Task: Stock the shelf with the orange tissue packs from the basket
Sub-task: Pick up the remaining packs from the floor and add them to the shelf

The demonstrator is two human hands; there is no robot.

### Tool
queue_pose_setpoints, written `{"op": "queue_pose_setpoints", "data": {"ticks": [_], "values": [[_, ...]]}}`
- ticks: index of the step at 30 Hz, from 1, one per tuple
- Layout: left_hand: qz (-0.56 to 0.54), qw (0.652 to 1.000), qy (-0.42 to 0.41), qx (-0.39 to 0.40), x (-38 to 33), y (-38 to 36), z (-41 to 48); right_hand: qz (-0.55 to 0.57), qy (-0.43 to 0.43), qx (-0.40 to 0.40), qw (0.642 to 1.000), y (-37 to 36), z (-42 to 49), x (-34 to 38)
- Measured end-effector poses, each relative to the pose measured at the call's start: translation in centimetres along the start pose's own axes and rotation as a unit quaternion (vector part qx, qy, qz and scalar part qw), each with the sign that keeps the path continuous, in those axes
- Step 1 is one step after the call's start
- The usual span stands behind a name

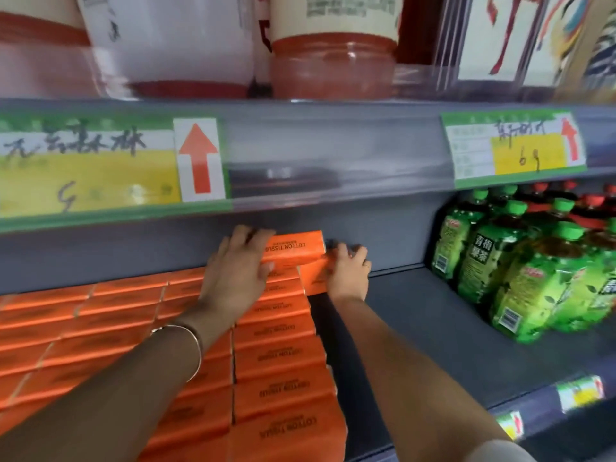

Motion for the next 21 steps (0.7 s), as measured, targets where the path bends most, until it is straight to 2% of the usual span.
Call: {"op": "queue_pose_setpoints", "data": {"ticks": [3, 7, 11, 13, 17, 21], "values": [[-0.011, 1.000, 0.008, 0.002, 0.2, -0.1, 0.0, 0.094, -0.030, 0.002, 0.995, -0.2, -0.6, -0.6], [-0.023, 1.000, 0.019, 0.005, 0.7, -0.2, 0.0, 0.146, -0.022, 0.040, 0.988, -0.3, -0.6, -0.5], [-0.022, 0.999, 0.019, 0.016, 0.6, -0.4, -0.1, 0.127, -0.007, 0.077, 0.989, 0.2, -0.9, -0.7], [-0.021, 0.999, 0.016, 0.021, 0.1, -0.6, -0.1, 0.117, 0.004, 0.063, 0.991, 1.1, -1.3, -0.4], [-0.013, 0.999, 0.017, 0.024, -0.7, -0.6, -0.4, 0.165, 0.099, 0.023, 0.981, 4.4, -2.7, 2.1], [-0.033, 0.999, 0.026, 0.015, -1.8, -0.3, -0.8, 0.148, 0.211, 0.058, 0.964, 6.5, -5.4, 4.9]]}}
Point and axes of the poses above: each hand's wrist, its own z-axis towards the middle knuckle, its own y-axis out of the back of the hand, x = y × z, the point moved 9 cm from there along z, towards the middle knuckle, and after that the axes turned 2 degrees about y, right-handed, at the moved point
